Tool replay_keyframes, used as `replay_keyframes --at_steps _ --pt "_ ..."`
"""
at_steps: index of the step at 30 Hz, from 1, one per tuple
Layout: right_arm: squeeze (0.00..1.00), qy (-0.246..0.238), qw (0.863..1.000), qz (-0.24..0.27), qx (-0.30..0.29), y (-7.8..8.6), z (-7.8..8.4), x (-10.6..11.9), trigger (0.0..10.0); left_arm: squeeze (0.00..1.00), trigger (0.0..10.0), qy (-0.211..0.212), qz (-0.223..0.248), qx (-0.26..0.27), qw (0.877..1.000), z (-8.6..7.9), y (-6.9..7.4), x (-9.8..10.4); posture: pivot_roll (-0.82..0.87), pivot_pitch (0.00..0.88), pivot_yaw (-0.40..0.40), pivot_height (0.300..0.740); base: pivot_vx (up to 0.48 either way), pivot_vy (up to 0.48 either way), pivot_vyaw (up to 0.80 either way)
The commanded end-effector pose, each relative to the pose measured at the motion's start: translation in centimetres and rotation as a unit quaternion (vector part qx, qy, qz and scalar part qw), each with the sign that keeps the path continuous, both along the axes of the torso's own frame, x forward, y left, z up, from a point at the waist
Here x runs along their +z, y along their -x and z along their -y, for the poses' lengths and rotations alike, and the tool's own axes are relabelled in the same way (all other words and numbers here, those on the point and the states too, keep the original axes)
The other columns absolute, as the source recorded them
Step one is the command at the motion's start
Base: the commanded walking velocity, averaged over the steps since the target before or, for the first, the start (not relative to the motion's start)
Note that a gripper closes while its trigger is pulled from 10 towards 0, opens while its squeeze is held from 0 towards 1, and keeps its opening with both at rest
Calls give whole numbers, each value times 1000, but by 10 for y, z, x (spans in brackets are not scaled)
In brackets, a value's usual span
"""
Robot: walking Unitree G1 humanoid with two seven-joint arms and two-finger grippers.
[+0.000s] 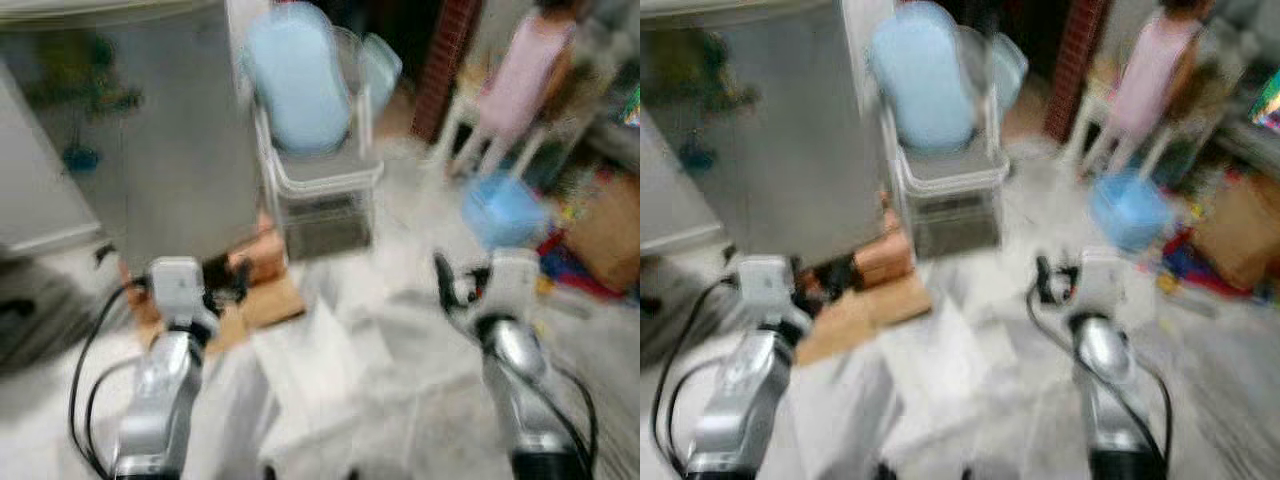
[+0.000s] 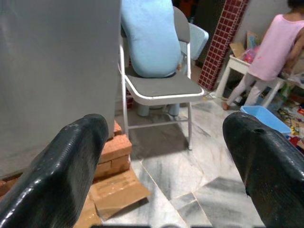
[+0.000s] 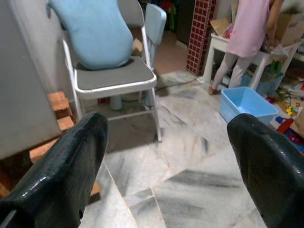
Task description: Restocking fridge
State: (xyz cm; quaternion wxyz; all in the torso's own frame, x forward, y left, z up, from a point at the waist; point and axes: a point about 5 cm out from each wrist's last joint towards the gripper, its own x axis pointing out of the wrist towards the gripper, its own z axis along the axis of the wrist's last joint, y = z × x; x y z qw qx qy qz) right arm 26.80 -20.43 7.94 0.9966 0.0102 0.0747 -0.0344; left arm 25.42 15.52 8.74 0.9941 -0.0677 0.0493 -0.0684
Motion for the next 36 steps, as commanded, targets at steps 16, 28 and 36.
replay_keyframes --at_steps 16,28,36 --pt "0 -2 1000 11 4 -6 -4 6 10000 0 10000 -13 7 7 1000 -6 -4 3 21 0 -55 740 0 480 -788" --pt "0 -2 1000 8 1 -6 -4 4 10000 0 10000 -33 27 -6 999 -2 -3 6 21 0 -55 740 0 240 -648" --pt "0 -3 1000 6 0 -7 -5 3 10000 0 10000 -29 24 -24 999 0 -1 6 21 0 -51 740 0 0 -800"
